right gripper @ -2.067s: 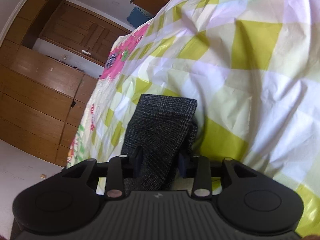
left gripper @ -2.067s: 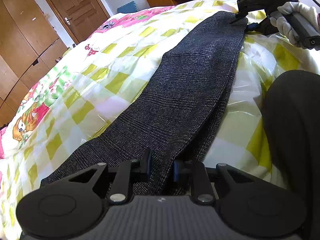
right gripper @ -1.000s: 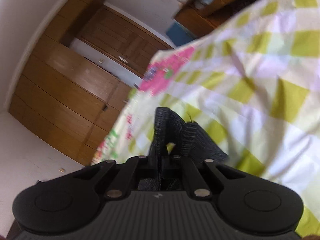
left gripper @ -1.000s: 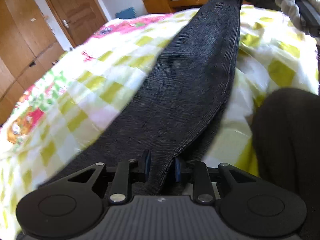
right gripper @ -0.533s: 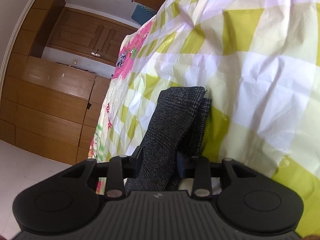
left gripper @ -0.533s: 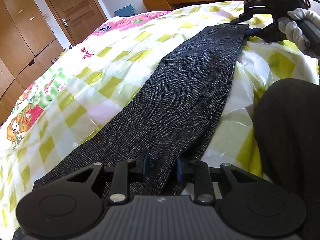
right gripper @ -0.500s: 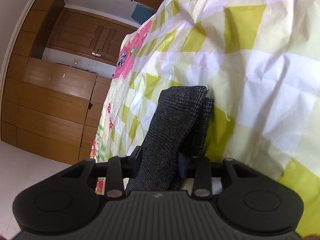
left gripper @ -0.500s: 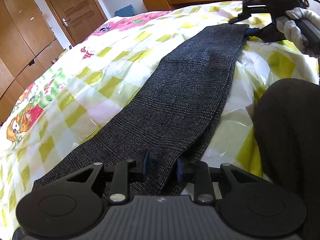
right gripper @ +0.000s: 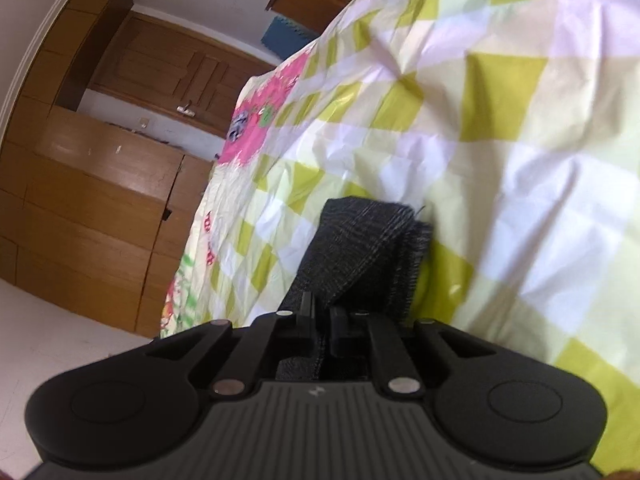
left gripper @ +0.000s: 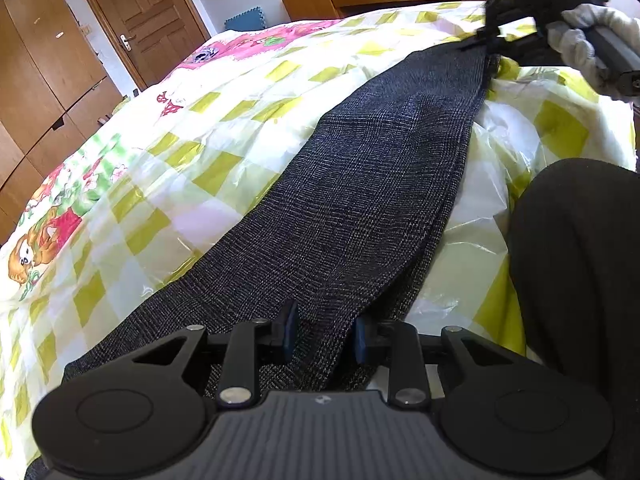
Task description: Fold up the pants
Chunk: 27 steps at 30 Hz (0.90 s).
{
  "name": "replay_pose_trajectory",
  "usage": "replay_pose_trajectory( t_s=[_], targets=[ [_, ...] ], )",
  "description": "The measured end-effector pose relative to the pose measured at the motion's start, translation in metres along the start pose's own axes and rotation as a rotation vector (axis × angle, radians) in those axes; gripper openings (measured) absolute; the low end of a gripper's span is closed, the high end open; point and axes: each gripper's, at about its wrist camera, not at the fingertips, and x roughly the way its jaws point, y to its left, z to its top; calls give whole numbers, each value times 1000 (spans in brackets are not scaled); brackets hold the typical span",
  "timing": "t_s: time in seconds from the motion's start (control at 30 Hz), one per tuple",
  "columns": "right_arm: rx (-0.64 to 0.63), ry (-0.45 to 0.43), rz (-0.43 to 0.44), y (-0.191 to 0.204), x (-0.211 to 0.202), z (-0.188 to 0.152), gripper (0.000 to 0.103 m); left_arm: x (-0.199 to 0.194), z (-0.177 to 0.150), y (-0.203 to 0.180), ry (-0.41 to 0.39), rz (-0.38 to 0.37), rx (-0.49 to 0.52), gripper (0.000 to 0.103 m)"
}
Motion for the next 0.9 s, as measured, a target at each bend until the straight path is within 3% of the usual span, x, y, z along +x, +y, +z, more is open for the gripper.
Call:
replay_pose_trajectory(
  t_s=[0.03,0.13,0.3,0.53,0.7,0.77,0.8,0.9],
  targets=[
    [14,-2,-16,-6,-3,0,34,0,-1,0,-2,0,-3,43],
    [86,25,16,-18,-10,-2,33,1,-2,0,-6,0,0,43],
    [66,62,-16,-10,-14,-7,41,0,-2,0,-9,-1,-3,43],
    [38,60,-48,-1,20,-4,47,0,-3,2,-13,-5,-13,43],
    [40,30,12,-3,21,-7,49,1,-4,2,-14,-7,-24,43],
    [62,18,53,-4,27,-9,31,3,-4,3,-16,-10,-30,43],
    [88,35,85,-7,34,-10,12,3,-4,3,-14,-10,-30,43],
    [165,76,88,-13,61,-19,8,4,-2,4,-4,-8,-36,43]
  ],
)
